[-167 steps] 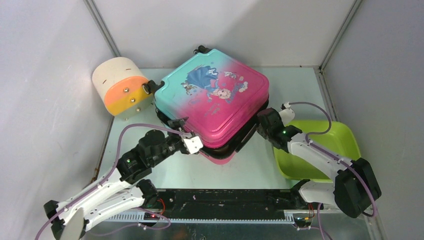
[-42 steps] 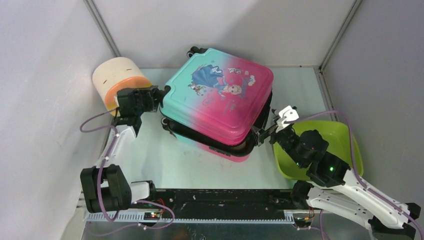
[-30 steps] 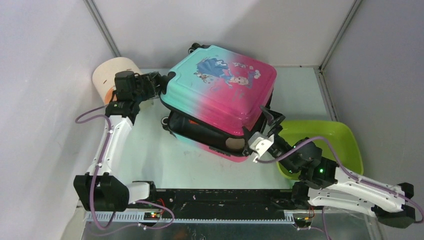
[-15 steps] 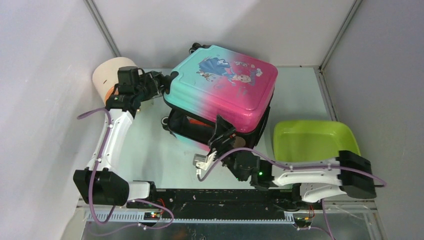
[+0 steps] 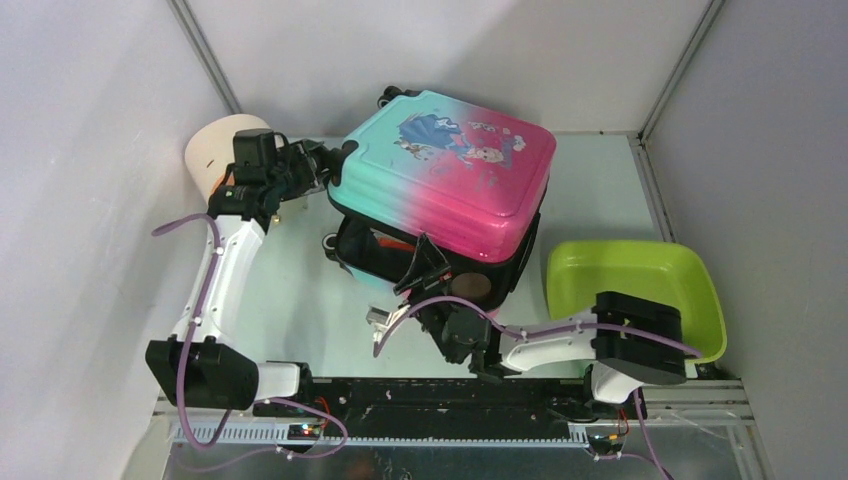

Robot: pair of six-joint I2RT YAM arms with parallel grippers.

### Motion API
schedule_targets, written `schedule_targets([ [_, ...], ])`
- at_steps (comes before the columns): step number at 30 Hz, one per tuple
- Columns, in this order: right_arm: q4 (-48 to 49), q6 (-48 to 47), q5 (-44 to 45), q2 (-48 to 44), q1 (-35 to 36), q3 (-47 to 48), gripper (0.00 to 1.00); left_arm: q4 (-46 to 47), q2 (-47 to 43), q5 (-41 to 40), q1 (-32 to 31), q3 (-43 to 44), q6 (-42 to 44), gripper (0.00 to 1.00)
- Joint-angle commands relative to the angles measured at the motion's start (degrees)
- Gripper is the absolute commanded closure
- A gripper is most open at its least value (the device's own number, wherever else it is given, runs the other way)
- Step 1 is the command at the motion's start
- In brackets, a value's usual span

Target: Open, take out, and arrange the luggage

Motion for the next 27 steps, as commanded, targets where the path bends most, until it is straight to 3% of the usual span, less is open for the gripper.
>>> schedule_targets([
  [1,14.0,-5.9,2.5,4.5,-2.7,0.9,0.02,4.7,-0.5,3.8,-1.1,4.6,-3.3,1.00],
  [6,22.2,-11.8,2.6,7.7,-4.3,2.0,0.02,3.7,-0.9,3.8,-1.1,4.9,-3.1,1.00],
  [12,25.2,-15.1,0.3,9.2,-6.5,3.0,0.04,1.7,-3.6,0.9,-1.1,3.0,-3.2,1.00],
  [16,25.7,-15.8,-0.7,8.7,-8.6,3.9,0.11,1.0,-4.9,0.5,-1.0,1.5,-3.5,1.00],
  [18,25.7,-15.7,-2.4,8.1,-9.9,3.9,0.22,0.9,-5.2,0.6,-1.0,0.9,-3.7,1.00],
  [20,25.7,-16.4,-4.5,7.4,-11.4,3.9,0.57,0.6,-5.7,0.3,-1.0,0.1,-4.6,0.97],
  [21,25.6,-16.7,-6.1,7.2,-12.1,3.9,0.65,0.5,-6.4,-0.3,-1.0,-0.3,-4.9,0.96],
  [24,25.6,-17.2,-9.4,5.5,-14.8,3.9,0.89,0.9,-7.9,-1.9,-0.5,-1.8,-5.0,0.81],
  [27,24.7,-15.9,-11.6,3.5,-17.3,4.0,1.00,0.8,-9.7,-4.2,1.1,-0.9,-1.7,0.58],
])
